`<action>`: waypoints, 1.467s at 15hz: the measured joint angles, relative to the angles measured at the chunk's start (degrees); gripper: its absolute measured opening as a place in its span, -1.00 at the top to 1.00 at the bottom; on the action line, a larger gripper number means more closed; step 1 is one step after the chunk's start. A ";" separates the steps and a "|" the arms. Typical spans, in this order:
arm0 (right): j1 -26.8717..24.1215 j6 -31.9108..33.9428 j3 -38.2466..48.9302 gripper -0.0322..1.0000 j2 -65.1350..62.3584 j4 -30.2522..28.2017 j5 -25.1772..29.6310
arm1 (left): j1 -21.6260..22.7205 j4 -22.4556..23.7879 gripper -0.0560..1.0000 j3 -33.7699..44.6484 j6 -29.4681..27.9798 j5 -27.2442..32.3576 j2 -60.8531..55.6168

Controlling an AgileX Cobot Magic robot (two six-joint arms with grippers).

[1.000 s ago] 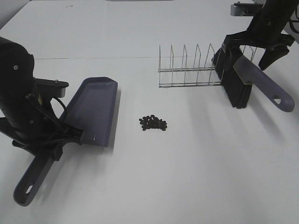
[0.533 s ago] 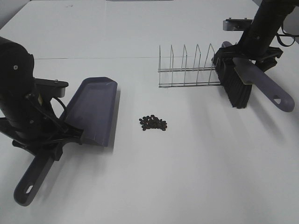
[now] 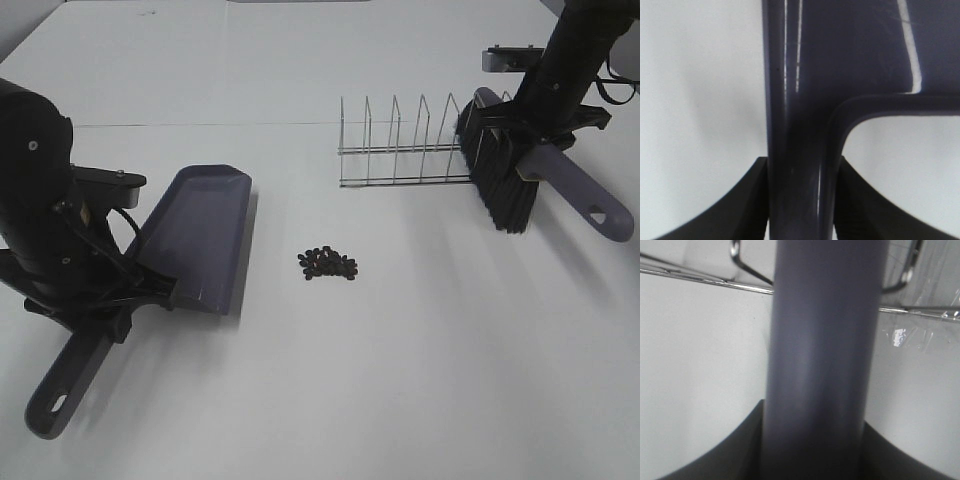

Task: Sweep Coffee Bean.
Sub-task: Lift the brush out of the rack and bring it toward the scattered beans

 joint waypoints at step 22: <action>20.86 22.29 27.50 0.36 -27.33 -15.13 0.34 | -4.81 2.92 0.27 0.00 -5.90 -1.43 4.58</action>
